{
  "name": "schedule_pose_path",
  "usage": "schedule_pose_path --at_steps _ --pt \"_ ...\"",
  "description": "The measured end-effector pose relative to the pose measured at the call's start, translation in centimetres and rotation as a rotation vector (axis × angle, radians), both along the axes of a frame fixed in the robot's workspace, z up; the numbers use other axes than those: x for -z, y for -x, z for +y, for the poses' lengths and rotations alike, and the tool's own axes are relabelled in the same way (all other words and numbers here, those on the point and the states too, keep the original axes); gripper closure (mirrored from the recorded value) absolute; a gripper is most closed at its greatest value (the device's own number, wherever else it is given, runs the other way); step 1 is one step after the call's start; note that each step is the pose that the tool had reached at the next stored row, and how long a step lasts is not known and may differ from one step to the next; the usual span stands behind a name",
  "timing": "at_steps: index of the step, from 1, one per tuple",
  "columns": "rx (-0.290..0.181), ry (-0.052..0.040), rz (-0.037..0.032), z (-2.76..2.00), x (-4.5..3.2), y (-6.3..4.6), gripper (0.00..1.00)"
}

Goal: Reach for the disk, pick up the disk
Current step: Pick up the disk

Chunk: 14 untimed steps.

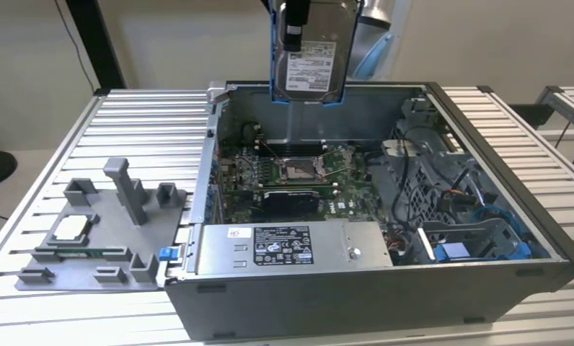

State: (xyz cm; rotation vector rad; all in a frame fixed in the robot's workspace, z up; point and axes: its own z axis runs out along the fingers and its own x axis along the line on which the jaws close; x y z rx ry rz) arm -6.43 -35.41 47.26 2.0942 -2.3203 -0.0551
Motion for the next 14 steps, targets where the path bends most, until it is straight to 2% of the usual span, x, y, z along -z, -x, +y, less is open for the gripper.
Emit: schedule_pose_path --at_steps 14 --pt "0.0 -0.0001 0.0016 0.0 0.01 -4.0 1.0"
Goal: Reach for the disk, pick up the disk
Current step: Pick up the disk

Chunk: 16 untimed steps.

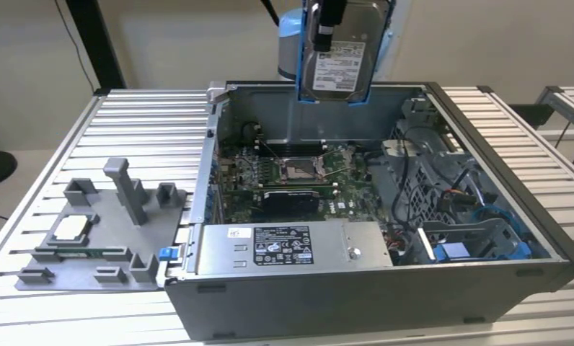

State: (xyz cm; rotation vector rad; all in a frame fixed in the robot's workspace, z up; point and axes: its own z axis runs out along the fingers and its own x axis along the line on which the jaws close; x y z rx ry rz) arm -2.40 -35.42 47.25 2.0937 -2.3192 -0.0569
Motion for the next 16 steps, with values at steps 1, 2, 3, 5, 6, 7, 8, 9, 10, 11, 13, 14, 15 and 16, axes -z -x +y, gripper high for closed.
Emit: schedule_pose_path --at_steps 1,2,3,5,6,7,8,9,10,11,13,14,15,16 --pt "0.0 0.0001 0.0001 0.0 0.0 -0.3 1.0" --pt "0.0 0.0001 0.0003 0.0 0.0 -0.6 1.0" --pt "0.0 0.0001 0.0004 0.0 0.0 -0.8 1.0" --pt "0.0 0.0001 0.0005 0.0 0.0 -1.4 1.0" --pt "0.0 0.0 0.0005 0.0 0.0 -1.7 1.0" --pt "0.0 0.0001 0.0006 0.0 0.0 -1.9 1.0" --pt "0.0 0.0 0.0007 0.0 0.0 -2.2 1.0" --pt "0.0 0.0 0.0008 0.0 0.0 -2.5 1.0" --pt "0.0 0.0 0.0008 0.01 0.0 -2.7 1.0" --pt "0.0 0.0002 0.0009 0.01 0.0 -3.0 1.0" --pt "0.0 0.0001 0.001 0.0 0.0 -3.5 1.0" --pt "0.0 0.0001 0.0011 0.0 0.0 -3.8 1.0" --pt "0.0 0.0001 0.0012 0.0 -0.01 -4.0 1.0" --pt "0.0 0.0001 0.0012 0.0 0.0 -4.3 1.0"
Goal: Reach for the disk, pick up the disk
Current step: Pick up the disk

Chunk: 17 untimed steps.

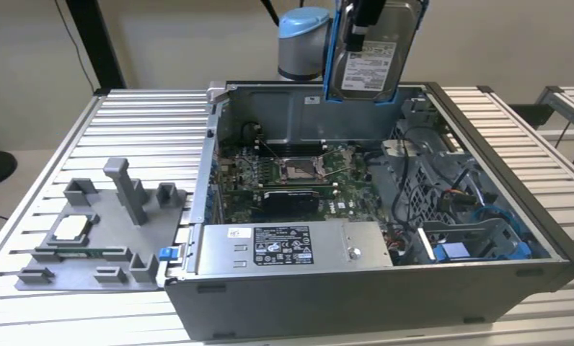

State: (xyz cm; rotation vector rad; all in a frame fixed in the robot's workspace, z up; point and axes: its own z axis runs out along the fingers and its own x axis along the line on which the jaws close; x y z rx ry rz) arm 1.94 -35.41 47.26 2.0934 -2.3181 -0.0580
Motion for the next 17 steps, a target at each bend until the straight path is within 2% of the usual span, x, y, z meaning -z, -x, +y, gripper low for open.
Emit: schedule_pose_path --at_steps 17 --pt "-0.002 0.0 0.0001 0.0 0.0 -4.7 1.0"
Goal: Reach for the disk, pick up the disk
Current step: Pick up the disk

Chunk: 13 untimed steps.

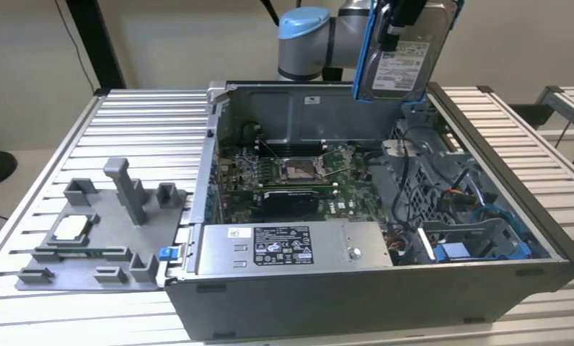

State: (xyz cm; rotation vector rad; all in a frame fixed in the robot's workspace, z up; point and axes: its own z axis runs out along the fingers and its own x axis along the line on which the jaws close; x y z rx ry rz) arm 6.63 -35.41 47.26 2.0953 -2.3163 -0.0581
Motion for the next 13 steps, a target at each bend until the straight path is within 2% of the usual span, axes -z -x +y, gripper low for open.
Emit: schedule_pose_path --at_steps 13 --pt "-0.001 0.0 0.0 0.0 0.0 -3.2 1.0"
